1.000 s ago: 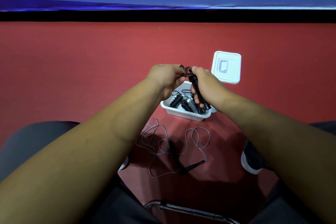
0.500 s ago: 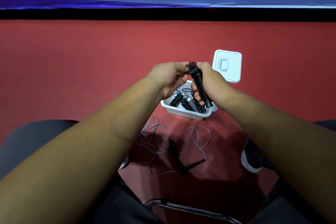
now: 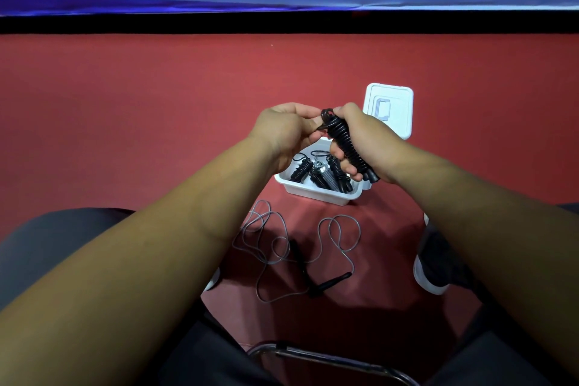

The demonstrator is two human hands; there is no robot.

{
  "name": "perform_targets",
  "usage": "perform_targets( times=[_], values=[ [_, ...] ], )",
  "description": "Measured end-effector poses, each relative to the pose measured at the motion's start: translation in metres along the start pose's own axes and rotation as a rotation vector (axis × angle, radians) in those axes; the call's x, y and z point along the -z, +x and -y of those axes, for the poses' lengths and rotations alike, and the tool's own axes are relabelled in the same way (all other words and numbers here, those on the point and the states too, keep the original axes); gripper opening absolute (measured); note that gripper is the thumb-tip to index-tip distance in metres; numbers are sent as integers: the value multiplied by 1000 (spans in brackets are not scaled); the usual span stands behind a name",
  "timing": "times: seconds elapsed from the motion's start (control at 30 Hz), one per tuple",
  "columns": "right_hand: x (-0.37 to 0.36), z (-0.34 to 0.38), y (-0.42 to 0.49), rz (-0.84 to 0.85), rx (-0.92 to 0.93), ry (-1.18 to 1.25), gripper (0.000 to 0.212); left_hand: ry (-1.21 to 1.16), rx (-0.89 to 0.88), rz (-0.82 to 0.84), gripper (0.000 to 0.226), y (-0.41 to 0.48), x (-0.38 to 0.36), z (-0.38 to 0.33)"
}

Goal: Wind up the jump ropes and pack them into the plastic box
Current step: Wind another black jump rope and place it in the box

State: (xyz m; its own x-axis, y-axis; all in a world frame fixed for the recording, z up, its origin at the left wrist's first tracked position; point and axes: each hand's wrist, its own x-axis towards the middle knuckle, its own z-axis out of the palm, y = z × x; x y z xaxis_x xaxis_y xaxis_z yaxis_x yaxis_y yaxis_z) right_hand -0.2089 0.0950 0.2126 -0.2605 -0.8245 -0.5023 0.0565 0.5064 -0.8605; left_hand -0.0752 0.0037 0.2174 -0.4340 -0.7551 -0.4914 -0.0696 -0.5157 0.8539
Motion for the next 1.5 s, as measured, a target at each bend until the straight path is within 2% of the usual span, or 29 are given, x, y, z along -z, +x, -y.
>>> perform_targets(
  times=[0.23, 0.37, 0.5, 0.67, 0.73, 0.87, 0.97, 1.1, 1.23, 1.37, 1.5],
  values=[
    [4, 5, 2, 32, 6, -41, 44, 54, -144, -8, 17, -3, 1, 1],
    [5, 6, 5, 4, -5, -69, 45, 56, -197, -47, 32, -2, 0, 0],
    [5, 2, 8, -43, 9, -123, 47, 104, -211, -8, 39, 0, 0, -2],
    [10, -3, 13, -53, -42, -65, 51, 412, -376, 78, 27, 2, 3, -7],
    [10, -5, 12, -38, -58, -60, 48, 507, -400, 74, 19, 2, 3, -8],
    [10, -7, 9, 4, -57, -58, 43, 741, -475, 74, 18, 0, 5, -8],
    [14, -5, 6, 12, -71, -42, 42, 857, -485, 152, 14, -1, 12, -16],
    [21, -1, 2, 117, -104, -14, 44, 1125, -641, 226, 13, -3, 18, -26],
    [24, 3, -3, 233, -178, 1, 44, 1262, -736, 303, 13, -10, 20, -26],
    [28, 1, -2, 370, -250, 36, 51, 1515, -919, 325, 30, -12, 21, -25],
    [31, 1, -4, 409, -250, 74, 45, 1492, -1033, 261, 19, -13, 22, -16]
  ],
)
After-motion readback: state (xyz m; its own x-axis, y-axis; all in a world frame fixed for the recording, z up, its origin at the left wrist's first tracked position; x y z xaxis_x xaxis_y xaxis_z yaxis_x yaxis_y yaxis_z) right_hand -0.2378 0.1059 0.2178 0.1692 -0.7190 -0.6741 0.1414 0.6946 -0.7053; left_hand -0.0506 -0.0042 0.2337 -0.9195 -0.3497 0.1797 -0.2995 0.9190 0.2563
